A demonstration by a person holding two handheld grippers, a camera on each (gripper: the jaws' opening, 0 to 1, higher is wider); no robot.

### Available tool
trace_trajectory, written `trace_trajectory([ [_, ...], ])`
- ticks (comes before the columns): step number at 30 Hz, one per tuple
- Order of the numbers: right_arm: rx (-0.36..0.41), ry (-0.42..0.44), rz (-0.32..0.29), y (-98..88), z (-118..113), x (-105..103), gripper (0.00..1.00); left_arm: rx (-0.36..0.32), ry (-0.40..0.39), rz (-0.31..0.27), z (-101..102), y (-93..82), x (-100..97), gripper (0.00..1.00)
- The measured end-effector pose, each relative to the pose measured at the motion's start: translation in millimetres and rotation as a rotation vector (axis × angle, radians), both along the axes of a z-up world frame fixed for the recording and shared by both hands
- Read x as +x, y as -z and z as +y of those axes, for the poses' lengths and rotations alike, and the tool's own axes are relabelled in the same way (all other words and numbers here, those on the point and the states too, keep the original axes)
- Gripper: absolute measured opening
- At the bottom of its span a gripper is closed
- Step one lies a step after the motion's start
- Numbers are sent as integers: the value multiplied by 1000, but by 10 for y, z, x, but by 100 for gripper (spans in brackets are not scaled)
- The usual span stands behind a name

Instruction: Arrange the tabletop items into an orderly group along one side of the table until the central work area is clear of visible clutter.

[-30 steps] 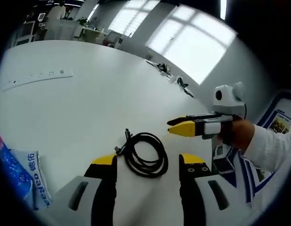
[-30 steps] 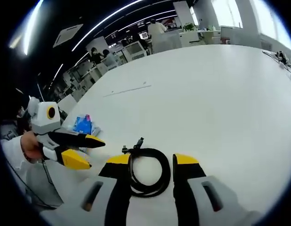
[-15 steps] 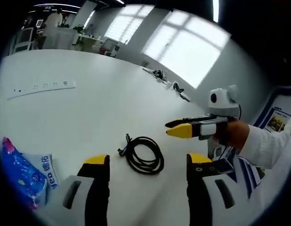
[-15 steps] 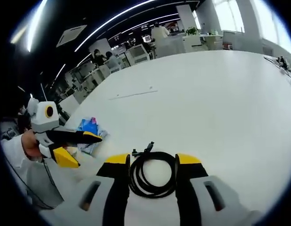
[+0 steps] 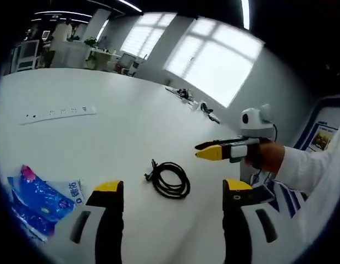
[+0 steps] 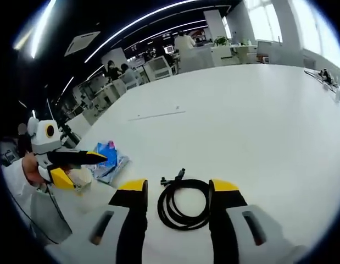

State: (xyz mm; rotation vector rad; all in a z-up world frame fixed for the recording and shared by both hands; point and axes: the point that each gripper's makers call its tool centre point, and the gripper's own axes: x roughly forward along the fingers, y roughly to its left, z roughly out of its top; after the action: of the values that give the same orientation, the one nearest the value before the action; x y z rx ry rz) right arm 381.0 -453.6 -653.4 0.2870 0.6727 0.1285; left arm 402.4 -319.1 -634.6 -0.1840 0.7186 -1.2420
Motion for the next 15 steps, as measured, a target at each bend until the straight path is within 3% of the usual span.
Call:
trace_trajectory([
  [15,14,-37,-41,-214,570,87,43,-26,-44,-53,592,-336,52,76],
])
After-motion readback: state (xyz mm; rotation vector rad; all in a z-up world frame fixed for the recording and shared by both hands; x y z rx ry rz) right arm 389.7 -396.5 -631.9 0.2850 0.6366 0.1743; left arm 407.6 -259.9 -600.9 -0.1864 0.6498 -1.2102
